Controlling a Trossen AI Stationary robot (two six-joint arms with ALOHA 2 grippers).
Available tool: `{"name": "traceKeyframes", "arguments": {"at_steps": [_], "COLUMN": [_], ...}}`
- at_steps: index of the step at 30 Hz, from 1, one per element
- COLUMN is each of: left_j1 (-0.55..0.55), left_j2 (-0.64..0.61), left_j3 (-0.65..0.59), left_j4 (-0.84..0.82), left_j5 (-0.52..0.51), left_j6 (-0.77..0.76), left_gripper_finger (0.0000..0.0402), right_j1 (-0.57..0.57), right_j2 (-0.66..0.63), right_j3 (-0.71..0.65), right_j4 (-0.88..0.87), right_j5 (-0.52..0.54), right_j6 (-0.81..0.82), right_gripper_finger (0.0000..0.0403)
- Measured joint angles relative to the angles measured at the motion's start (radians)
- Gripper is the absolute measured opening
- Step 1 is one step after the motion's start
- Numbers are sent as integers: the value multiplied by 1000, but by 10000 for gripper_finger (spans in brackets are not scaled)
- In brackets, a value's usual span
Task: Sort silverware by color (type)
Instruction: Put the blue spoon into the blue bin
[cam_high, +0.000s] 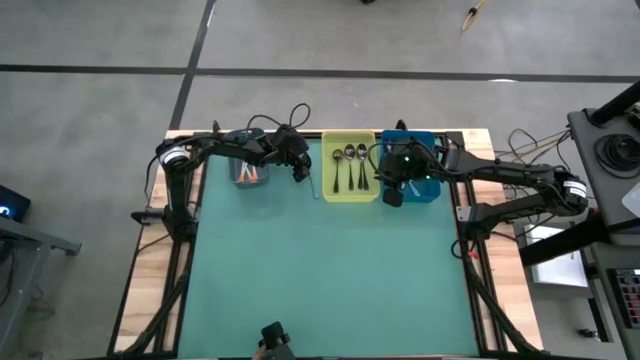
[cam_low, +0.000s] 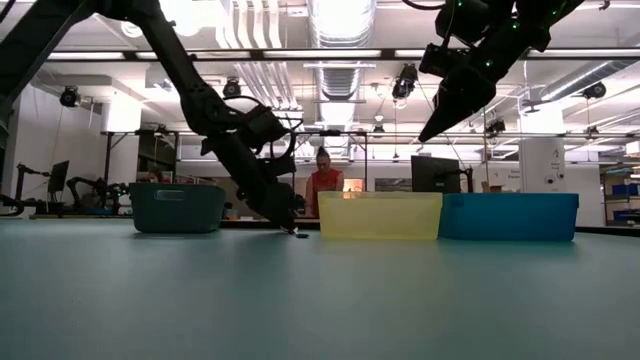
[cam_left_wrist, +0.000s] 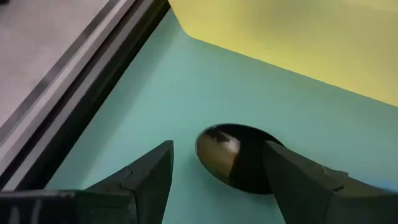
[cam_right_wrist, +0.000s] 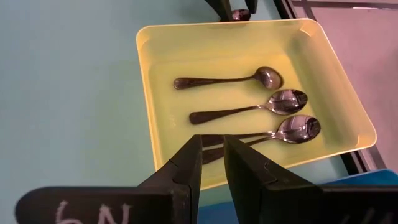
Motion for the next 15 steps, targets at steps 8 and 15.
{"name": "traceKeyframes", "arguments": {"at_steps": [8, 15], "left_j1": [0, 0], "left_j2": [0, -1], "left_j3": [0, 0], "left_j4": [-2, -2], "left_j5": [0, -24], "left_j6": [5, 5], "left_gripper_finger": [199, 145], "right_j1": [0, 0], "right_j2": [0, 0], "right_j3": [-1, -1], "right_j4": [1, 2], "right_j5": [0, 0], "right_j6": [-4, -8], "right_gripper_finger": [59, 59]}}
